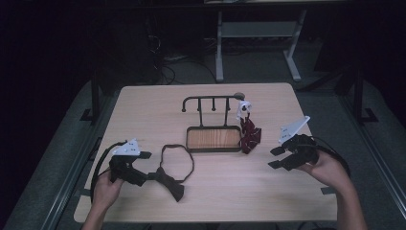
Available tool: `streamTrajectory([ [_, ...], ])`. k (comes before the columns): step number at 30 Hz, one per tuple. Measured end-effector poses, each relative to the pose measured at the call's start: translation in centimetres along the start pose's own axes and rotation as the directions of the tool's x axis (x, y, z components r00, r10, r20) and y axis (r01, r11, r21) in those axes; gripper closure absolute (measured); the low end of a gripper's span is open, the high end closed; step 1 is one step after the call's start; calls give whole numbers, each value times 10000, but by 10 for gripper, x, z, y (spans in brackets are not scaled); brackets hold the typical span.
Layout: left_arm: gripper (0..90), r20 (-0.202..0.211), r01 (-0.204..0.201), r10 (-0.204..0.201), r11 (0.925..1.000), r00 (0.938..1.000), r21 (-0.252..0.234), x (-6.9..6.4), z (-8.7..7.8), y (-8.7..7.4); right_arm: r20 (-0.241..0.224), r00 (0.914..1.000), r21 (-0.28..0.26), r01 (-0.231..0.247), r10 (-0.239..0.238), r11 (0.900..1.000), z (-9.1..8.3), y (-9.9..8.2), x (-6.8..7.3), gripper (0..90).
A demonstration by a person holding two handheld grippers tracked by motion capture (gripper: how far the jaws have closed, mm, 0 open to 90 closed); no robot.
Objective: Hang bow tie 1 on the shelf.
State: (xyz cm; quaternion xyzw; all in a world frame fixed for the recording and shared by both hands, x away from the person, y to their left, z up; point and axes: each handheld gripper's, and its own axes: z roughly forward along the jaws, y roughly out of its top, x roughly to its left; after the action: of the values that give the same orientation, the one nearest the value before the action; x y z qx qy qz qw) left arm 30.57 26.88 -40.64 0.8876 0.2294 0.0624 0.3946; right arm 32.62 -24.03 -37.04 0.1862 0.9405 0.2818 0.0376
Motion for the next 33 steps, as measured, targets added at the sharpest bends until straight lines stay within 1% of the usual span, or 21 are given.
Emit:
streamTrajectory([
  [2, 149, 266, 96, -98, 9999, 9996, 66, 2, 2, 3, 62, 9999, 8, 84, -84, 10000, 2, -2, 1, 473],
  [5, 149, 302, 326, -331, 9993, 9990, 166, 4, 6, 4, 64, 9999, -67, 135, -135, 9999, 4, -5, 3, 460],
  [7, 149, 258, 446, -457, 9981, 9986, 416, 7, 8, 4, 135, 9996, -82, 229, -228, 9997, 6, -8, 5, 458],
  [8, 149, 360, 443, -460, 9980, 9983, 454, 8, 8, 4, 70, 9998, -14, 192, -192, 9998, 7, -9, 5, 460],
  [9, 149, 437, 433, -452, 9981, 9980, 438, 8, 8, 4, -18, 9999, 35, 162, -162, 9999, 9, -10, 5, 459],
  [11, 149, 407, 440, -457, 9982, 9981, 416, 10, 8, 5, 3, 9998, -57, 195, -195, 9998, 9, -13, 5, 457],
  [12, 149, 536, 485, -505, 9981, 9973, 374, 10, 8, 6, -9, 9999, -20, 154, -154, 9999, 9, -13, 4, 455],
  [15, 149, 528, 407, -414, 9991, 9977, 154, 10, 11, 10, -25, 9999, -50, 99, -99, 9999, 11, -16, 3, 446],
  [16, 151, 681, 405, -410, 9991, 9968, 80, 10, 12, 12, -21, 9999, -40, 102, -102, 9999, 11, -17, 3, 445],
  [17, 152, 690, 421, -425, 9991, 9967, 73, 10, 12, 13, -60, 10000, -47, 61, -62, 10000, 11, -18, 3, 446],
  [19, 152, 378, 353, -351, 9994, 9987, -38, 10, 13, 16, -22, 10000, -89, 62, -62, 9999, 10, -18, 4, 446],
  [21, 152, 510, 337, -340, 9994, 9981, 67, 11, 16, 19, 4, 9999, -138, 148, -148, 9998, 10, -19, 3, 446],
  [23, 152, 336, 266, -275, 9993, 9991, 276, 11, 19, 22, -15, 10000, -151, 98, -98, 9998, 9, -19, 4, 445],
  [24, 152, 420, 291, -304, 9991, 9987, 312, 11, 20, 23, 10, 9999, -170, 120, -120, 9998, 8, -19, 4, 445],
  [25, 152, 410, 150, -167, 9990, 9990, 422, 12, 21, 25, 29, 9999, -187, 131, -131, 9997, 8, -19, 3, 443],
  [26, 152, 357, 153, -170, 9988, 9992, 464, 12, 22, 26, 29, 10000, -185, 89, -89, 9998, 7, -20, 4, 441],
  [28, 152, 409, 90, -104, 9994, 9991, 348, 15, 23, 28, 41, 10000, -226, 27, -26, 9997, 6, -20, 4, 440],
  [29, 152, 607, 145, -159, 9996, 9980, 228, 16, 23, 28, 31, 10000, -247, -47, 47, 9997, 5, -20, 5, 443],
  [30, 152, 681, 119, -132, 9998, 9976, 184, 17, 22, 29, 45, 10000, -300, -15, 16, 9995, 4, -20, 4, 444],
  [32, 152, 677, 152, -170, 9995, 9976, 278, 20, 23, 30, 63, 9999, -339, 89, -87, 9994, 3, -20, 4, 446],
  [33, 152, 678, 137, -159, 9993, 9976, 334, 22, 24, 31, 50, 10000, -317, -29, 31, 9995, 2, -20, 5, 446],
])
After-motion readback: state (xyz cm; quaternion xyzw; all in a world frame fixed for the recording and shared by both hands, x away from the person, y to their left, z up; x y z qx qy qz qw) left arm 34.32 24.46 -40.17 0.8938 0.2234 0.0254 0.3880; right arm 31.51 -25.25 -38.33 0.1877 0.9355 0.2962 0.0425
